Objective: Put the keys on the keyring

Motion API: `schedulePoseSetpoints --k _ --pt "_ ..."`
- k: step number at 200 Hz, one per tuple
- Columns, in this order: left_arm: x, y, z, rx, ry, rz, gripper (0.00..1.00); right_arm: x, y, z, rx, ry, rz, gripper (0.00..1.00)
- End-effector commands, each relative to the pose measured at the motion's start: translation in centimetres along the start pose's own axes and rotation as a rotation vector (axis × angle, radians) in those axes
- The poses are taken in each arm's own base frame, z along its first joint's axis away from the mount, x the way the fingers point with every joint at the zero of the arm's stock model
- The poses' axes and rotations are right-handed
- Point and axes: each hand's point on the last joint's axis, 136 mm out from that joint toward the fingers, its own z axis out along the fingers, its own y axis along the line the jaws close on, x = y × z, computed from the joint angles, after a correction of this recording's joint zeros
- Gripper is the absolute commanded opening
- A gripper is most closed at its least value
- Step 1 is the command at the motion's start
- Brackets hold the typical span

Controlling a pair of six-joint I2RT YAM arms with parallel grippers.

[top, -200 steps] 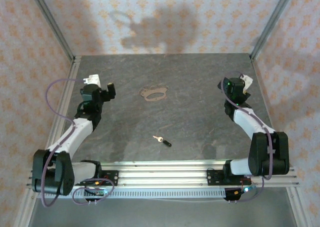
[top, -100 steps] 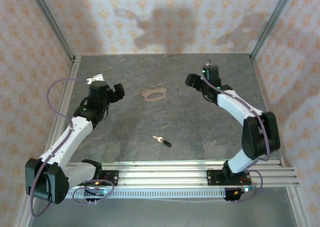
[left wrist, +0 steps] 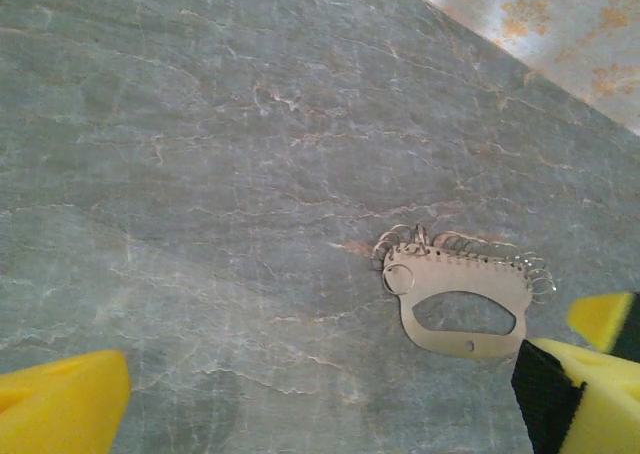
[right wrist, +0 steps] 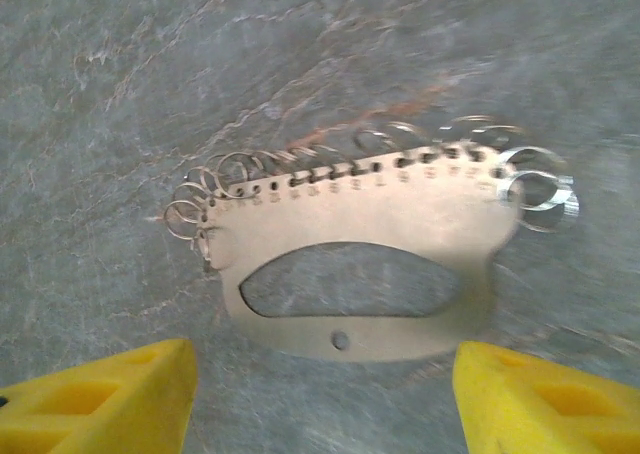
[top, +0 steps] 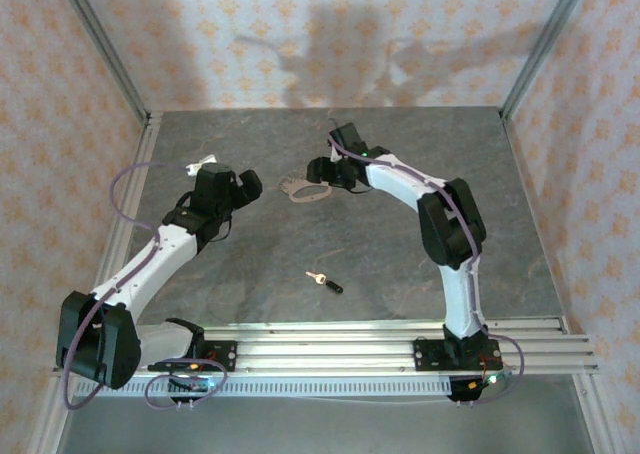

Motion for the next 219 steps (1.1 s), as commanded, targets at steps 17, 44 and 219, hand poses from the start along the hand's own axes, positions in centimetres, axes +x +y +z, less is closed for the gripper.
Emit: schedulePoseSetpoints --k 17,44,219 --pt "-0.4 -0.7 -0.3 0.024 -0.022 -0.036 1.0 1.5 0.6 2.4 0.036 0.084 -0.001 0.67" --pt "-0.3 -0.9 -0.3 0.035 -0.018 -0.036 1.0 1.6 0.3 3.5 0.045 0.091 0.013 0.67" --pt "-0.3 -1.2 -1.3 0.063 -0.023 -0.037 1.0 9.2 -0.6 3.6 0.097 0.164 0.051 0.62"
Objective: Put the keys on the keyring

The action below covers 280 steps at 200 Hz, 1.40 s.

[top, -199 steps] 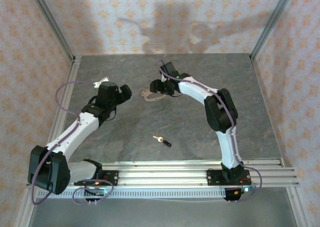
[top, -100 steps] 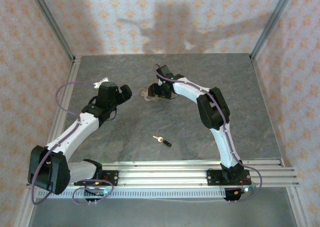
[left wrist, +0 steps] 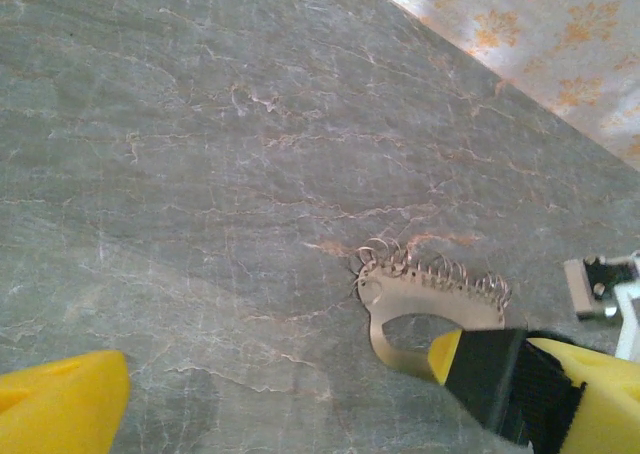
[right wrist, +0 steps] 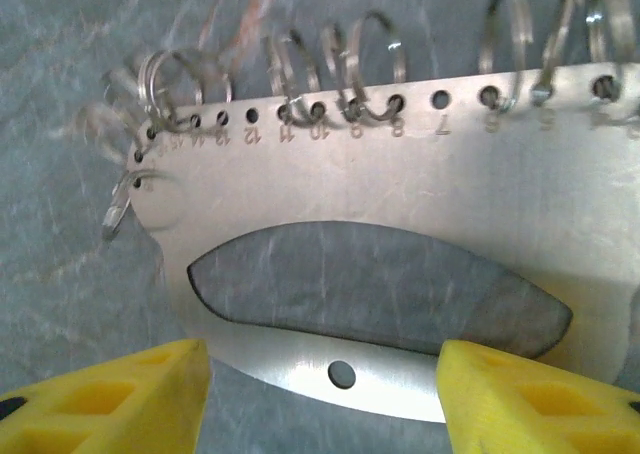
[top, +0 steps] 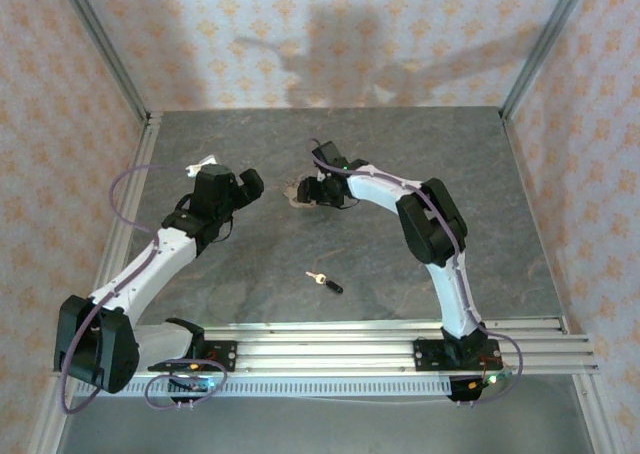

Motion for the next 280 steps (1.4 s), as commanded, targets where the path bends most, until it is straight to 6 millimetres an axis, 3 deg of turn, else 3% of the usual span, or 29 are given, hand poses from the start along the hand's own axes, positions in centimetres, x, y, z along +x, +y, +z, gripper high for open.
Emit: schedulePoseSetpoints --k 1,29,63,79,106,125,142,176,213,280 --pt "-0.2 -0.5 -0.8 0.021 -0.011 -0.007 1.0 3.6 -0.5 0.1 0.036 0.051 0.037 0.62" --pt "-0.2 -0.6 -1.0 0.025 -0.009 -0.007 1.0 6.6 0.4 0.0 0.017 0.072 0.044 0.62" --pt "0.0 -0.8 -1.0 0.029 -0.001 -0.004 1.0 9.4 3.4 -1.1 -0.05 0.083 0.029 0.62" --pt "0.2 -0.9 -1.1 0.03 0.008 0.0 1.0 8.5 4.5 -3.4 -0.074 0.026 0.015 0.62" --pt "0.5 -1.0 -1.5 0.037 0.024 0.008 1.0 5.9 5.2 -9.3 -0.066 -0.127 -0.042 0.64" --pt "0.9 -1.2 -1.8 0.058 0.037 0.01 1.0 4.9 3.7 -12.3 -0.006 -0.197 -0.079 0.65" --pt "1.5 -1.3 -2.0 0.077 0.054 0.015 1.0 4.7 1.3 -13.4 0.06 -0.221 -0.102 0.66" --pt "3.0 -1.1 -2.0 0.083 0.099 0.034 1.0 5.8 -2.3 -12.1 0.133 -0.184 -0.159 0.66" --pt "4.1 -0.5 -1.9 0.069 0.121 0.04 1.0 7.3 -3.3 -9.4 0.144 -0.111 -0.233 0.63" --pt "5.6 -0.8 -0.9 0.067 0.156 0.048 1.0 7.2 -3.5 -5.9 0.152 -0.066 -0.216 0.61"
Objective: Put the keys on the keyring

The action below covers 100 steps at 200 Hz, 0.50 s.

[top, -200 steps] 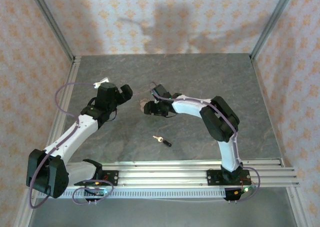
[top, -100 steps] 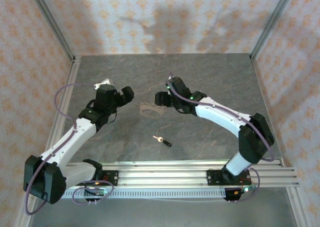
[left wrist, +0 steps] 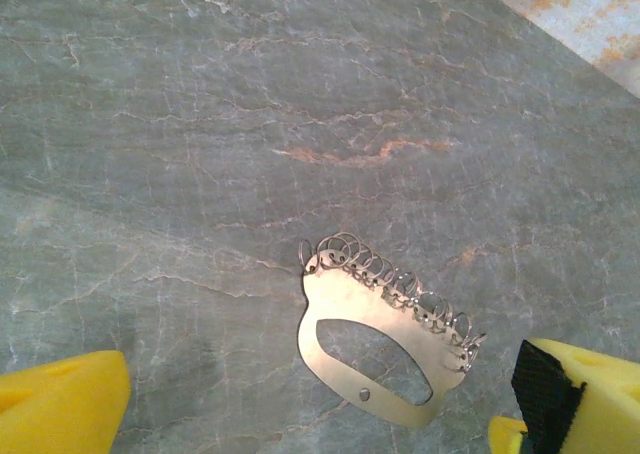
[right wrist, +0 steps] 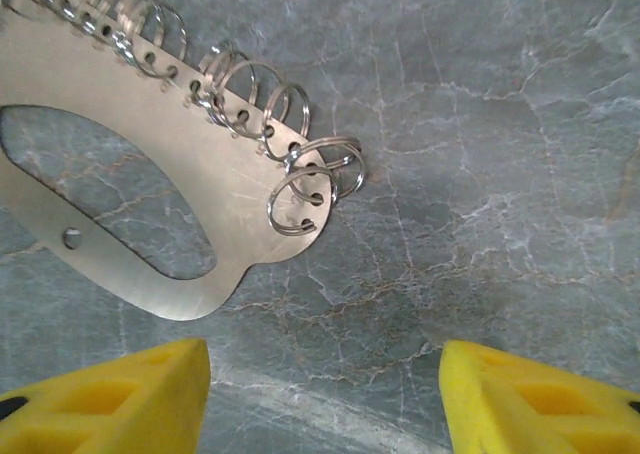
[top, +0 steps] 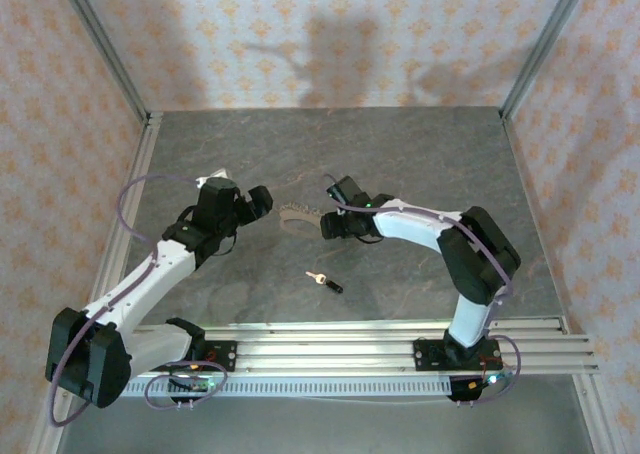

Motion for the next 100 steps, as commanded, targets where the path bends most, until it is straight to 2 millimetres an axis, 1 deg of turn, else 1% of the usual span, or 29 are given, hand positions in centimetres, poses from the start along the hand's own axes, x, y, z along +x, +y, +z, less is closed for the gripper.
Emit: schedulePoseSetpoints --k 1,36,69,81,89,100 --pt "1.1 -0.1 0.7 -0.006 0.032 -0.001 1.0 -1.3 0.8 0.8 -0.015 -0.022 -0.007 0.61" --pt "1.9 -0.8 1.7 -0.008 0.054 0.022 1.0 -2.4 2.0 1.9 -0.051 -0.018 0.012 0.6" --pt "2.5 -1.7 3.2 -0.014 0.082 0.043 1.0 -4.4 4.6 2.7 -0.147 -0.014 0.019 0.59" --pt "2.9 -1.9 3.8 -0.021 0.096 0.051 1.0 -5.4 5.5 2.6 -0.207 -0.024 0.032 0.54" --pt "3.0 -2.0 4.1 -0.027 0.103 0.056 1.0 -6.0 5.8 2.3 -0.236 -0.041 0.049 0.53" --pt "3.3 -2.1 4.5 -0.038 0.11 0.062 1.0 -7.1 5.6 1.5 -0.267 -0.086 0.087 0.53"
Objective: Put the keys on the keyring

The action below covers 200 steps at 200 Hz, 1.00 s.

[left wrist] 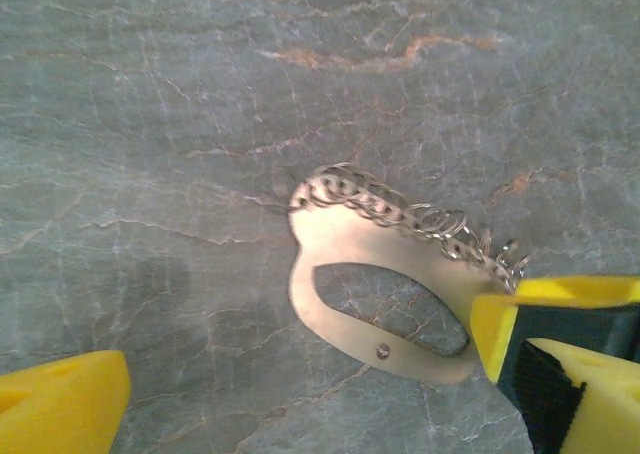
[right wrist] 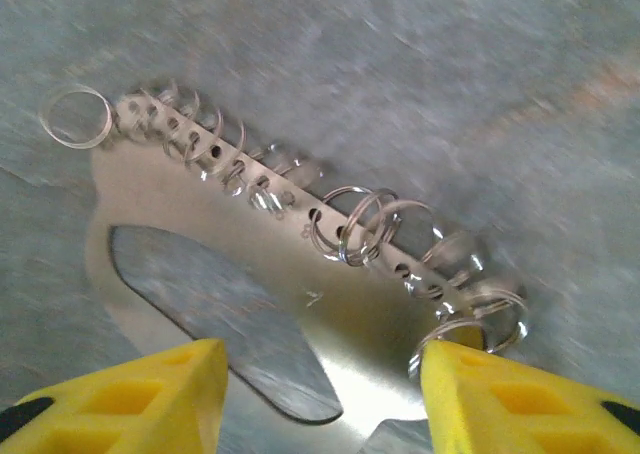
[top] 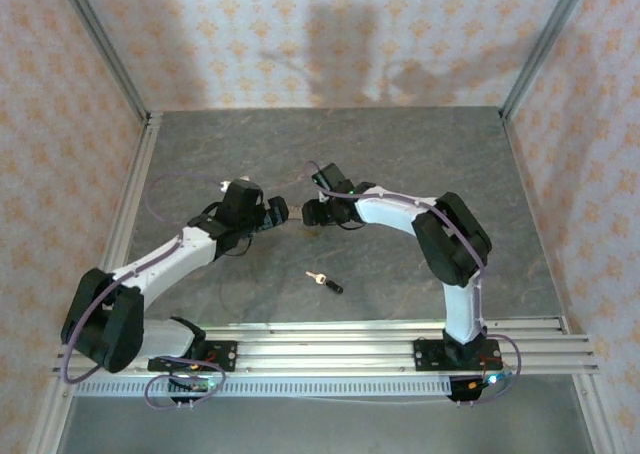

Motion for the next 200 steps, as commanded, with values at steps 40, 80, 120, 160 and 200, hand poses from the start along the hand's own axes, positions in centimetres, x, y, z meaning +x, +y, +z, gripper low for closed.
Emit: schedulePoseSetpoints --k 40,80,120,160,200 --pt "-1.0 -1.5 1.3 0.018 -0.038 -0.03 1.0 -2.3 -2.2 -2.3 -0.046 -0.1 0.131 0.5" --pt "-0.8 -1.6 2.3 0.022 -0.029 -0.053 1.0 -1.1 -3.7 -1.7 0.014 -0.086 0.126 0.49" --pt "-0.6 -1.9 2.7 0.016 -0.02 -0.047 1.0 -1.3 -3.6 -0.2 0.002 -0.067 0.138 0.5" --pt "-0.7 -2.4 2.6 0.018 -0.021 -0.038 1.0 -1.4 -2.7 0.3 -0.05 -0.051 0.144 0.5" --pt "-0.6 -3.1 2.6 0.023 -0.023 -0.026 1.0 -0.4 -0.5 -0.4 -0.176 -0.021 0.109 0.47"
